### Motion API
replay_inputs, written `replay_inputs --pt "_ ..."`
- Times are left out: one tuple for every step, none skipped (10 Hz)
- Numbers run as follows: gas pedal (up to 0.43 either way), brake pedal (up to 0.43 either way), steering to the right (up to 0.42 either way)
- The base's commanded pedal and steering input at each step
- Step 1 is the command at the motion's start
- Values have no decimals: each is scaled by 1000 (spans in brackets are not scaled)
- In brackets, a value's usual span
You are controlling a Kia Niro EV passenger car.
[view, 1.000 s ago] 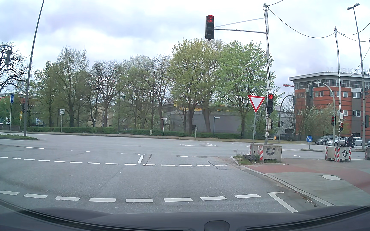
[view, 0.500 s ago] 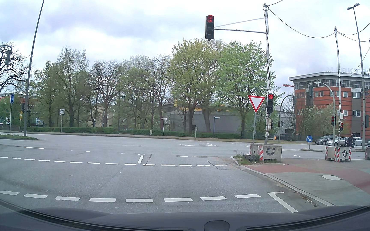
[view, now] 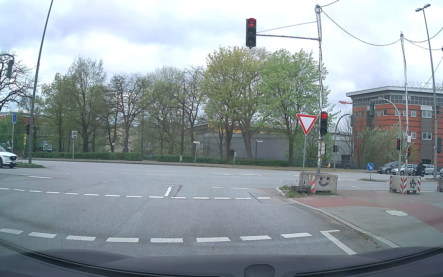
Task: Follow the waypoints while adhering to traffic rules and regulations
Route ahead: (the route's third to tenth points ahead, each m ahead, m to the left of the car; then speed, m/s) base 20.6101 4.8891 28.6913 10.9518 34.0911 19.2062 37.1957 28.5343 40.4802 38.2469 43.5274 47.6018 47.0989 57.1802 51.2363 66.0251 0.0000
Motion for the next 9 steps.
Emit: replay_inputs --pt "0 244 -9" --pt "0 244 -8" --pt "0 244 -9" --pt "0 244 -9" --pt "0 244 -9" --pt "0 244 -9" --pt "0 244 -9" --pt "0 244 -9" --pt "0 244 -9"
